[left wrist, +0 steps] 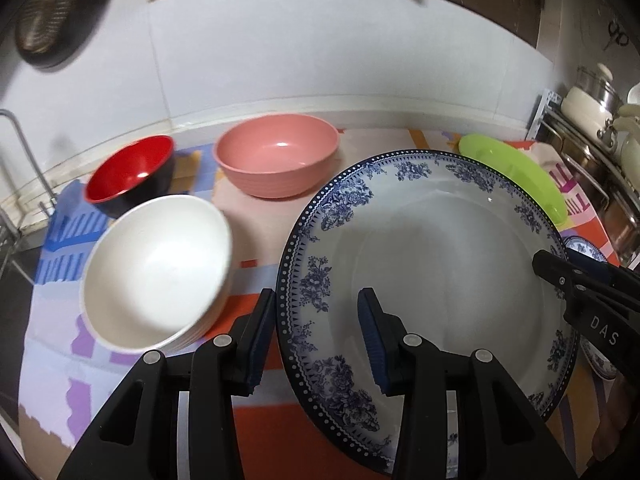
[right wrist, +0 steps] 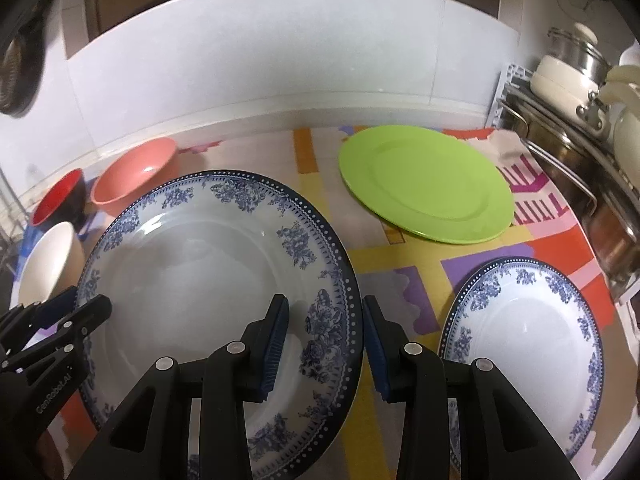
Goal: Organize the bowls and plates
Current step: 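Lift the blue-and-white plate with both tools and carry it toward the white bowl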
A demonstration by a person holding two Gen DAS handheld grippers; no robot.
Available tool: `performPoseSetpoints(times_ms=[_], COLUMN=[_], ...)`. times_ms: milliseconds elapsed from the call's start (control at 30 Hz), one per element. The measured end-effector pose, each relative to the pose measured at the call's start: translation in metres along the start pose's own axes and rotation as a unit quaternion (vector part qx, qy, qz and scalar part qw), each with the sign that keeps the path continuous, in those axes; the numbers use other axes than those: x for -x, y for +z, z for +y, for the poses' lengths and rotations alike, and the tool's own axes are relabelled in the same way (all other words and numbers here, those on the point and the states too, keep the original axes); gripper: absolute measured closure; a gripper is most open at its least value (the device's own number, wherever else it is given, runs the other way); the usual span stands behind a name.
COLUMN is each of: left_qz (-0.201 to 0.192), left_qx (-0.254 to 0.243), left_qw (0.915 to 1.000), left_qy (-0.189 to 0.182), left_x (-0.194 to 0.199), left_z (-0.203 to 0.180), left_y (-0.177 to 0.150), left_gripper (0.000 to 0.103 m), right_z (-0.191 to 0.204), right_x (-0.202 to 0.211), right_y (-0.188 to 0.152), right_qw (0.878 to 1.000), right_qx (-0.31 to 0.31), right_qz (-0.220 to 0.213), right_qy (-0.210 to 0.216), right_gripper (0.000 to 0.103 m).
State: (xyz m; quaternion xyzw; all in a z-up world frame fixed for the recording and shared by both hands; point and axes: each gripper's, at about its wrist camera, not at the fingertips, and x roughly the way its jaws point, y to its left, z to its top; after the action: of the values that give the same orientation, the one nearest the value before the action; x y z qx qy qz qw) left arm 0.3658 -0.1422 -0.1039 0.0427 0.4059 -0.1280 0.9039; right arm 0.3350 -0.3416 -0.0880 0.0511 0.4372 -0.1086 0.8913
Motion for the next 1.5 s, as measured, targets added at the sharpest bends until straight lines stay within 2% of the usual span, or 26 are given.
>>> performPoseSetpoints(times_ms=[467,700,1167,1500], left_qz=[-0.043,-0.047,-0.031,0.003], left_qx=[0.037,0.060,0.098,0.110], left_qw=[0.9977,0.9951,0.9884,0.9854], left_qy=[0.038,0.063,0.112,0.130], left_x=[0.067,0.092,0.141,0.142], left_z=[0.034,0.054,0.116,0.151], left_y=[-0.028,-0.053,-0.097,-0.119], left_gripper=[0.062,0.062,0.062,0.062], right_z=[0.035,0.057,0.118,0.162], right_x=[0.054,0.075,0.099,0.097], right_y=[-0.016,-0.031,-0.062,-0.084], right_qw=[0.998,0.997,0.990,0.986], right_qx=[0.027,0.044,0.086,0.100], right_qz=[-0.031,-0.033,-0.018,0.021], right_qy=[0.038,0.061,0.113,0.133], right_gripper=[0.065,0.065,0.065,0.065])
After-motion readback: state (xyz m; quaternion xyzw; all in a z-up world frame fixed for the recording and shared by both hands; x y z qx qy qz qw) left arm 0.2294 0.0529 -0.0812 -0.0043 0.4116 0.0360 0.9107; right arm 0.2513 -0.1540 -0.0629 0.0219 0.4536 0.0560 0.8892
